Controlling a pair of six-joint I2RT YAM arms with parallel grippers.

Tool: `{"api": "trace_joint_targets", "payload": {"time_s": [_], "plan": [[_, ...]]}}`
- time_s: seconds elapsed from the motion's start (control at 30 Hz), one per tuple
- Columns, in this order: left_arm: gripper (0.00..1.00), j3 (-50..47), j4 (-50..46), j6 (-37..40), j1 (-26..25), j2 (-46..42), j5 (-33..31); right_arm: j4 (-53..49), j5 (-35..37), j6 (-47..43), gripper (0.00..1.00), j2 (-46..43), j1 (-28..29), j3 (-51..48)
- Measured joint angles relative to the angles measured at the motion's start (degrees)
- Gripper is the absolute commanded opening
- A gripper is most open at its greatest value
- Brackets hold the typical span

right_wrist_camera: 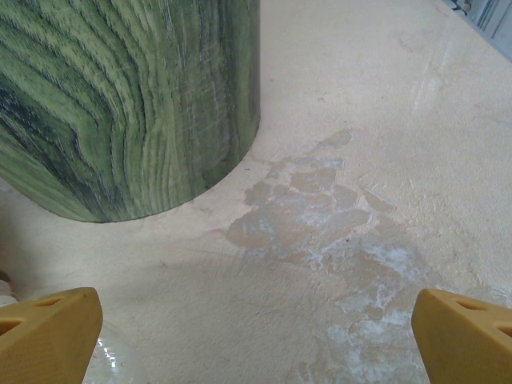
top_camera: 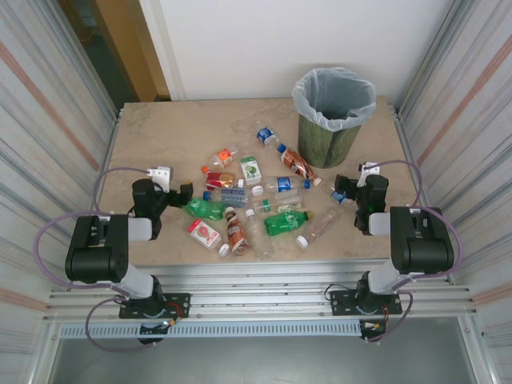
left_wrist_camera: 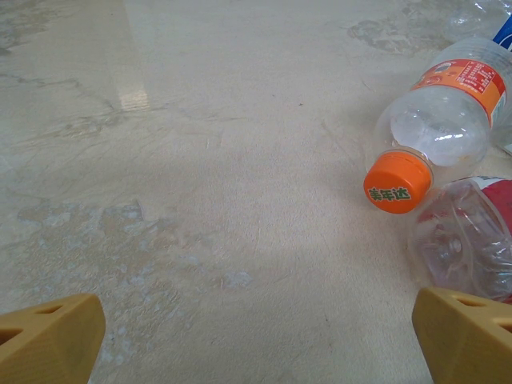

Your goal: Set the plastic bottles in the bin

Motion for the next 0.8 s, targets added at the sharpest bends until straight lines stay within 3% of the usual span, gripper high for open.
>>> {"api": "trace_joint_targets", "payload": {"time_s": [0.43,0.6,0.8], "plan": [[0.99,0.3,-1.1,0.0,0.0,-0.2,0.0,-2.4,0.0,1.0,0.98,-1.2,-0.7,0.1],[0.99,1.2,-4.8,-0.5,0.1,-3.8,-1.1,-10.8,0.5,1.4,0.98,-6.2,-1.3,2.8],[0.99,3.0,-11.1,-1.8,0.1,-10.6,-3.9,-28.4,2.7,3.3,0.98,-14.7,-1.3,12.1]]}}
